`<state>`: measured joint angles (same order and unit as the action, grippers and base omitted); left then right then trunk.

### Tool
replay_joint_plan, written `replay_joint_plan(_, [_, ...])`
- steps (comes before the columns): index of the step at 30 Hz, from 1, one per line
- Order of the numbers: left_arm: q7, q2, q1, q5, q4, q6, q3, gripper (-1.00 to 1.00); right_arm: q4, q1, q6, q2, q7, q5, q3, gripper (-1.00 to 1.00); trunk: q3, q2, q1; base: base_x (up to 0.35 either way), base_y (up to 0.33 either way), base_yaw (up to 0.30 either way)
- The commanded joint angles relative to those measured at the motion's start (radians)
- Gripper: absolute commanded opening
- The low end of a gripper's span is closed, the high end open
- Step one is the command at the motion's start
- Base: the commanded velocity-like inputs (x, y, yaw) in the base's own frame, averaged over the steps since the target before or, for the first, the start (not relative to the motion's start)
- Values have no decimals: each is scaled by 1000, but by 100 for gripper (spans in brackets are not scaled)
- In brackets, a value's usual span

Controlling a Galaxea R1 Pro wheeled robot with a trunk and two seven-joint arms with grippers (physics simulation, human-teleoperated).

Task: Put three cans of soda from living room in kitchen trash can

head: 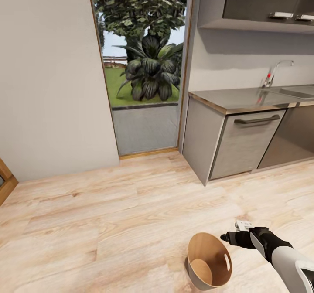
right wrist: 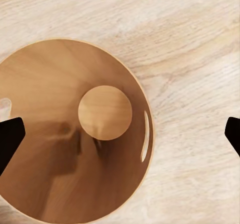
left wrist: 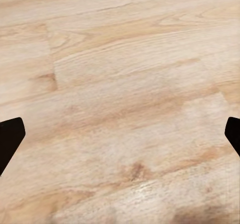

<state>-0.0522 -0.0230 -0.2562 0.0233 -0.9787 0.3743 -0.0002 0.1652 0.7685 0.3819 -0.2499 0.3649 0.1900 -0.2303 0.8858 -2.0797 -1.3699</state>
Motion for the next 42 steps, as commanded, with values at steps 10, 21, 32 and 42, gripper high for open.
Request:
replay_joint_plan(10, [-1, 0, 0, 0, 0, 0, -2, 100, 0, 0, 0, 0, -1, 0, 0, 100, 31, -70, -38, 0, 0, 0])
replay_joint_plan(21, [0, 0, 0, 0, 0, 0, -2, 100, 0, 0, 1, -3, 0, -1, -2, 100, 66, -147, -81, 0, 0, 0])
replay_joint_plan(32, [-1, 0, 0, 3, 0, 0, -3, 100, 1, 0, 2, -2, -1, -1, -1, 100, 100, -224, -123, 0, 0, 0])
replay_joint_plan(42, [-1, 0, 0, 2, 0, 0, -3, 100, 1, 0, 2, -2, -2, -1, 1, 100, 132, -294, -161, 0, 0, 0])
